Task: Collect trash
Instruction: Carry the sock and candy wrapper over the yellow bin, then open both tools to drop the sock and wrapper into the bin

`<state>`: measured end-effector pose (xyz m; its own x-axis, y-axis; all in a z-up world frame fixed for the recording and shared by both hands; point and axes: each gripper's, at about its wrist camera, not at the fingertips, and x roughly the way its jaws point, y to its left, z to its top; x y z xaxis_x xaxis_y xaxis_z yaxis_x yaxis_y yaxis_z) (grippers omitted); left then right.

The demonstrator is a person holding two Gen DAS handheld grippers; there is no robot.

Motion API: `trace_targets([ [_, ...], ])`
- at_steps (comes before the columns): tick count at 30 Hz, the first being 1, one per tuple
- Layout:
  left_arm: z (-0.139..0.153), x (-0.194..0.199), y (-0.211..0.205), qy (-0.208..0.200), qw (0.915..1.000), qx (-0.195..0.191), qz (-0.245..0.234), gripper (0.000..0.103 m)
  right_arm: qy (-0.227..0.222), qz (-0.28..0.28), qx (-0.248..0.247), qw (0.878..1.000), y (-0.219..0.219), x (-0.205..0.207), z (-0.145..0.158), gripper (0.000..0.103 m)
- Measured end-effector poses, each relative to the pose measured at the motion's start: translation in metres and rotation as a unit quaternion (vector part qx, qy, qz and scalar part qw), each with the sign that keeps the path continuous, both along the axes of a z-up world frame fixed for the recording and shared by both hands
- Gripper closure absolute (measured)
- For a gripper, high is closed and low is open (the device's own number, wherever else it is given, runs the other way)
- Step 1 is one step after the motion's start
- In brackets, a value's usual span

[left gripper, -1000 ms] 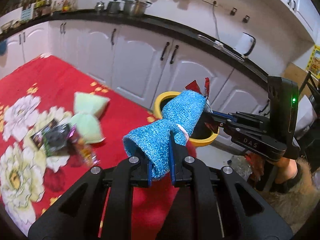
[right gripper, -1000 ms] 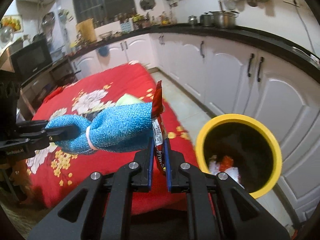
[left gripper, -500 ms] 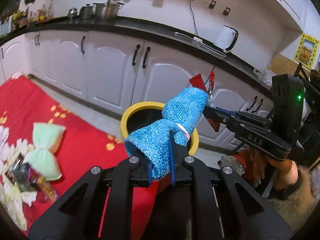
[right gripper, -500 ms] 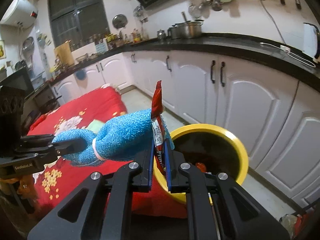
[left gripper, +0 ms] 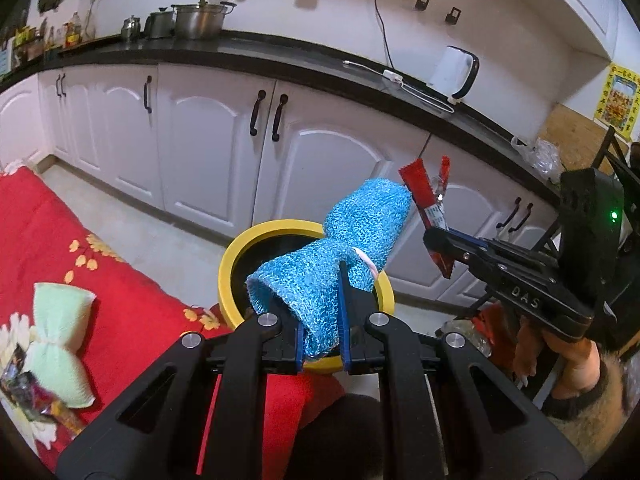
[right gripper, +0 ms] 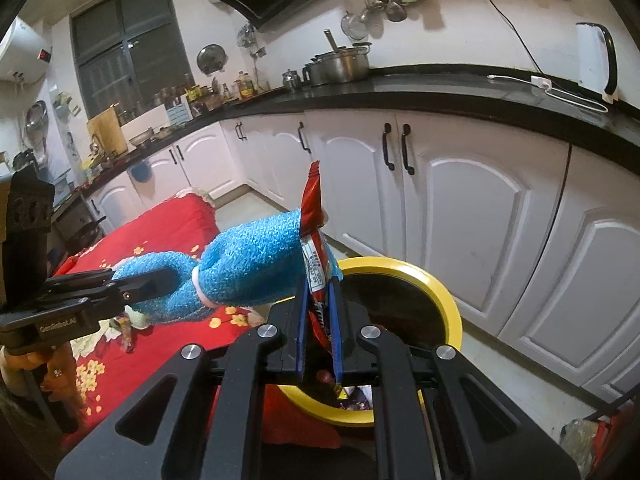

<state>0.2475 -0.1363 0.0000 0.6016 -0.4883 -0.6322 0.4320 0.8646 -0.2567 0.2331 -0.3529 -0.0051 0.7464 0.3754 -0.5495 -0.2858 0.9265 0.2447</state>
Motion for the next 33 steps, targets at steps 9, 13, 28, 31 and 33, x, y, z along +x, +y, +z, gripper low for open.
trace_targets([
  [9,-0.029,0.033,-0.016,0.028,0.9995,0.011,0.012,0.096,0.021,-0.018,0.017,0.999,-0.018,0.016,-0.025,0.093],
  [13,-0.042,0.044,-0.020,0.041,0.9989,0.017,0.016,0.096,0.029,-0.021,0.021,0.999,-0.019,0.023,-0.034,0.093],
  [28,-0.083,0.074,-0.026,0.085,0.9948,0.042,0.036,0.096,0.064,-0.015,0.038,0.997,-0.016,0.045,-0.065,0.093],
  [31,-0.089,0.079,-0.028,0.092,0.9941,0.044,0.038,0.096,0.073,-0.015,0.042,0.996,-0.016,0.050,-0.073,0.093],
  [33,-0.093,0.082,-0.030,0.097,0.9936,0.045,0.038,0.096,0.078,-0.014,0.043,0.996,-0.015,0.052,-0.077,0.093],
])
